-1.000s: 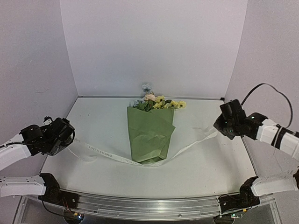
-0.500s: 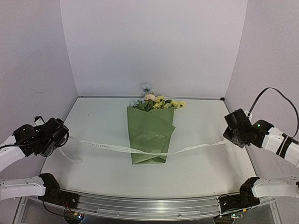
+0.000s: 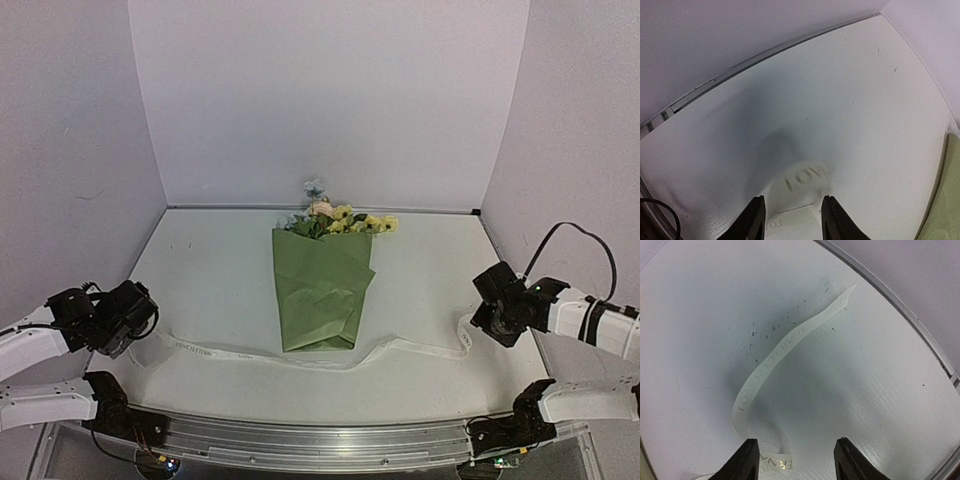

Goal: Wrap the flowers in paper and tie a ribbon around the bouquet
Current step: Straighten the ribbon at the center of the board, then adjust the ribbon at the center of the board.

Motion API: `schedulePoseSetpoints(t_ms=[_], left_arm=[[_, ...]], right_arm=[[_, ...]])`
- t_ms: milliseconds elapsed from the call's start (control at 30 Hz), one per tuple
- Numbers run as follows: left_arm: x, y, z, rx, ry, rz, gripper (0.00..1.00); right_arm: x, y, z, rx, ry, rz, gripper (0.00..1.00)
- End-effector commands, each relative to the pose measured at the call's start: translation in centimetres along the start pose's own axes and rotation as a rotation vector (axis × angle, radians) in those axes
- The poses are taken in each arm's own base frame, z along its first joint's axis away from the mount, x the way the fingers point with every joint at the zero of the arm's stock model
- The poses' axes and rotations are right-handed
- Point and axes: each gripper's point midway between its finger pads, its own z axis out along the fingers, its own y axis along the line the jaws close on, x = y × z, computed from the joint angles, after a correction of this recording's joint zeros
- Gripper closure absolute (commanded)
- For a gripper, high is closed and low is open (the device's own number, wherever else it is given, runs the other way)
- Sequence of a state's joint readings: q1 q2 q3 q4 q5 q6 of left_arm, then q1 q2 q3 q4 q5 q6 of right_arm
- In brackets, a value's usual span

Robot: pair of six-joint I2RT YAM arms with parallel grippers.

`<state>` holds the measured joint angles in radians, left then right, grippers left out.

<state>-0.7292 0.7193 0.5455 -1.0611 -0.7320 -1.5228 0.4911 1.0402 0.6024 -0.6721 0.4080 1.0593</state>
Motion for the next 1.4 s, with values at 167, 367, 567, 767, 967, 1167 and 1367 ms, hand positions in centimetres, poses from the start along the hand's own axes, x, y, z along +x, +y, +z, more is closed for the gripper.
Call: schedulePoseSetpoints(t_ms=[167, 367, 567, 767, 967, 1167, 1367], left_arm=[[-0.9, -6.7, -2.7, 0.215, 0.064, 0.089, 0.05], [-2.4, -12.0, -5.6, 0.34, 0.082, 0.195, 0.03], [4.7, -16.3, -6.3, 0.545, 0.395, 0.254, 0.18], [12.4, -16.8, -5.1, 0.617, 0.649, 0.273, 0.33], [16.1, -16.5, -3.6, 0.588, 0.723, 0.31, 0.42], [18.2, -16.6, -2.2, 0.567, 0.764, 0.331, 0.5], [19.8, -15.6, -1.3, 0.537, 0.807, 0.327, 0.58]], right_arm=[[2.3, 5.9, -1.8, -0.259, 0.132, -0.043, 0.37], [5.0, 10.9, -3.5, -0.331, 0.174, -0.135, 0.35], [9.2, 15.6, -3.7, -0.427, 0.279, -0.151, 0.43], [14.3, 18.8, -3.4, -0.493, 0.409, -0.157, 0.48], [16.4, 19.4, -2.4, -0.486, 0.464, -0.157, 0.48], [17.0, 18.8, -1.4, -0.451, 0.471, -0.146, 0.54], [17.0, 17.7, -0.8, -0.423, 0.453, -0.139, 0.7]])
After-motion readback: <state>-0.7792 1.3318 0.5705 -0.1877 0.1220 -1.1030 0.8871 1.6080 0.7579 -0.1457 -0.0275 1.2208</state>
